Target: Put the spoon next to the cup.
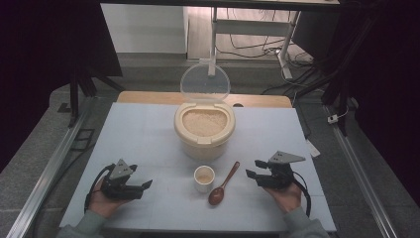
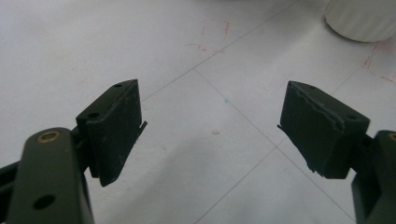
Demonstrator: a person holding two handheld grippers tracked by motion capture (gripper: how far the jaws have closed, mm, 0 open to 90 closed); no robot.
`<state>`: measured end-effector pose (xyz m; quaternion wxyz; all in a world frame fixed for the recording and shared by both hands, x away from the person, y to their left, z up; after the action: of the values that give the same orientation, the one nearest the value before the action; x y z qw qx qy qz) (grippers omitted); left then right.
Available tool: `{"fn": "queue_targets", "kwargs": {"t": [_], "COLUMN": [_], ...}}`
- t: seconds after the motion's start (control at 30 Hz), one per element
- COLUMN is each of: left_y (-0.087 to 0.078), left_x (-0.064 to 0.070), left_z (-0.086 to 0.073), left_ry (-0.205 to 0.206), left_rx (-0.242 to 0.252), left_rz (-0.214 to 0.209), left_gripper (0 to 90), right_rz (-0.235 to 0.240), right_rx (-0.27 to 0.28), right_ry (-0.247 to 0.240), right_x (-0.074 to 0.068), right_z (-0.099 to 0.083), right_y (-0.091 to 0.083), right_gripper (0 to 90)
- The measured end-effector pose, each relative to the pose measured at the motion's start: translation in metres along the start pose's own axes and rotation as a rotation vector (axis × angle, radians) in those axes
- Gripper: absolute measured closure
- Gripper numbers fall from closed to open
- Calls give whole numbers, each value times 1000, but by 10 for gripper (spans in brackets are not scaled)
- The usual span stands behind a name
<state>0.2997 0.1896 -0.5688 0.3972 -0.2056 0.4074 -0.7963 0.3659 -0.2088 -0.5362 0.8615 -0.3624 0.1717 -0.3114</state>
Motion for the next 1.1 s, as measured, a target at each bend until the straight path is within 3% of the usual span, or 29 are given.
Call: {"fn": "queue_targets", "kwargs": {"t": [0.2, 0.37, 0.6, 1.1], "left_y": [-1, -1, -2, -2], "left_x": [1, 1, 1, 1], "left_z": [0, 1, 1, 1], "left_ry": [3, 3, 6, 7], "left_rx": [3, 6, 9, 12], "left_rz": [0, 2, 3, 1], "left_gripper": [208, 208, 208, 208], "right_rz": [-38, -34, -36, -48], "right_rx": [15, 21, 9, -16], "right_ry": [-26, -20, -13, -43], "right_x": [1, 5, 10, 8], "right_z": [-17, -29, -39, -41], "right_y": [-20, -28, -30, -26], "right_gripper": [433, 434, 434, 434]}}
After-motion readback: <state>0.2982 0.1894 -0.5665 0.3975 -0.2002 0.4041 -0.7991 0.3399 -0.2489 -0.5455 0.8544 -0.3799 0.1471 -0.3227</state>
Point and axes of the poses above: each handheld gripper's, and its own axes: y roughly forward along the jaws, z roughly out of its top, x roughly to its right, the point moved 8 cm from there along y, roughly forward along the jaws, and after that the axes turned 13 degrees about -x, right-handed, at the moved point
